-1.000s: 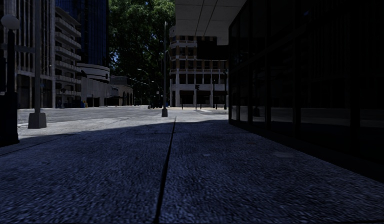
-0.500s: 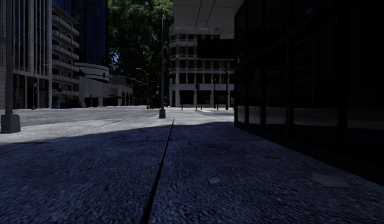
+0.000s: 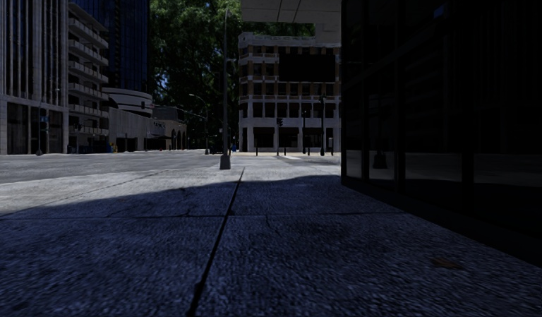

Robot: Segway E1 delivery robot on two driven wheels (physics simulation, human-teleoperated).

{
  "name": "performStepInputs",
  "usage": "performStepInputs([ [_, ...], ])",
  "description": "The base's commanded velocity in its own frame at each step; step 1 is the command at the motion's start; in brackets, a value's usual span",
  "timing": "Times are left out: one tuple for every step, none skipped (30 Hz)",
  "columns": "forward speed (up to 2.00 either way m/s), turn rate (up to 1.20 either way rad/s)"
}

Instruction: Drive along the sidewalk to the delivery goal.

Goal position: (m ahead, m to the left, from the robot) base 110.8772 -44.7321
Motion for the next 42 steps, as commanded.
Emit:
performStepInputs([
  [2.0,0.0],
  [2.0,0.0],
  [2.0,0.0],
  [2.0,0.0],
  [2.0,0.0],
  [2.0,0.0],
  [2.0,0.0],
  [2.0,0.0],
  [2.0,0.0],
  [2.0,0.0],
  [2.0,0.0],
  [2.0,0.0],
  [2.0,0.0],
  [2.0,0.0],
  [2.0,0.0],
  [2.0,0.0],
  [2.0,0.0],
  [2.0,0.0],
  [2.0,0.0],
  [2.0,0.0],
  [2.0,0.0],
  [2.0,0.0],
  [2.0,0.0],
  [2.0,0.0],
  [2.0,0.0],
  [2.0,0.0],
  [2.0,0.0],
  [2.0,0.0],
  [2.0,0.0],
  [2.0,0.0],
  [2.0,0.0],
  [2.0,0.0],
  [2.0,0.0],
  [2.0,0.0],
  [2.0,0.0],
  [2.0,0.0],
  [2.0,0.0],
  [2.0,0.0],
  [2.0,0.0],
  [2.0,0.0],
  [2.0,0.0],
  [2.0,0.06],
])
